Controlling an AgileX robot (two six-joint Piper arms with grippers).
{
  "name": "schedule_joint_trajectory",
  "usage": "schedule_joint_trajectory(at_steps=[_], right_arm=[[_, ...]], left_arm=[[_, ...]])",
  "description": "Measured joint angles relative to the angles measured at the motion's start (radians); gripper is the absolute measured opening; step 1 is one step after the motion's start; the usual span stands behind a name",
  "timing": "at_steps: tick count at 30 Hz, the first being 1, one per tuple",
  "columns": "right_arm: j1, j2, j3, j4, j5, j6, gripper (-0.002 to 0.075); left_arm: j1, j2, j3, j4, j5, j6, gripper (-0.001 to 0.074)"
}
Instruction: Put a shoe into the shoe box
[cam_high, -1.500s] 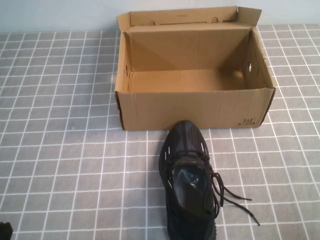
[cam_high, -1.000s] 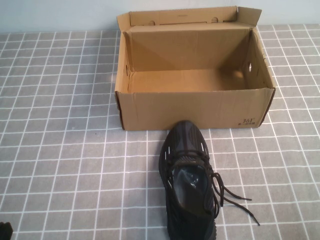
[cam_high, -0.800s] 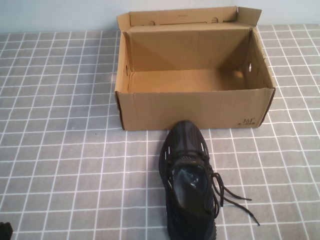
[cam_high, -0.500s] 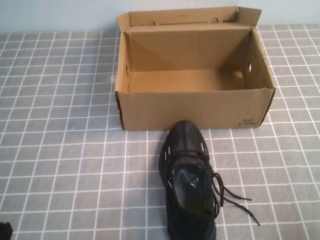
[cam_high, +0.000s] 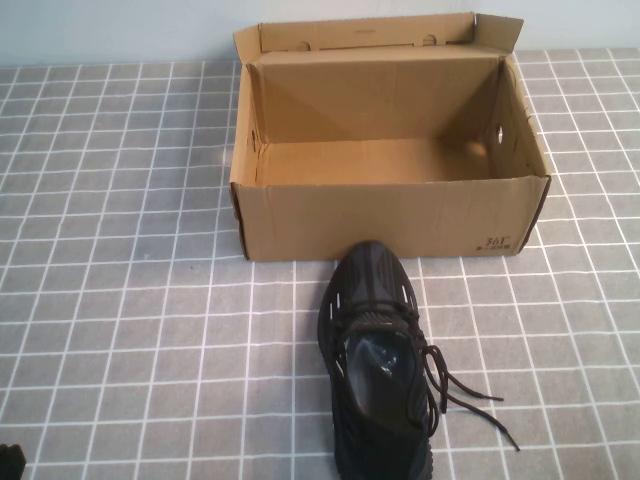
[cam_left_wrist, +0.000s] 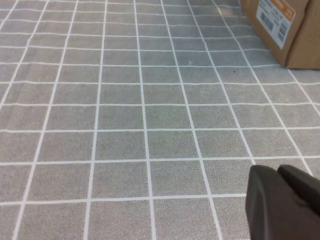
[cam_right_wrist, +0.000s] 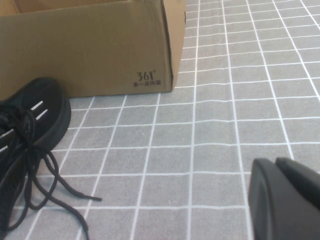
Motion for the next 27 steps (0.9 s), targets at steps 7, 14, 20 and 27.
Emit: schedule_joint_trajectory(at_steps=[7, 14, 20, 27], right_arm=[[0.0, 0.0, 0.0, 0.028, -0.004, 0.0, -0.0016], [0.0, 0.0, 0.0, 0.332, -0.099, 0.0, -0.0016], [0.0, 0.0, 0.0, 0.556, -0.145, 0.0, -0.0016], [0.0, 0.0, 0.0, 0.684, -0.166, 0.0, -0.0016]], left_arm=[[0.0, 0.0, 0.0, 0.0, 0.0, 0.0, -0.0001], [0.0, 0.0, 0.0, 0.0, 0.0, 0.0, -0.0001], [0.0, 0.0, 0.0, 0.0, 0.0, 0.0, -0.0001], [0.0, 0.0, 0.0, 0.0, 0.0, 0.0, -0.0001]])
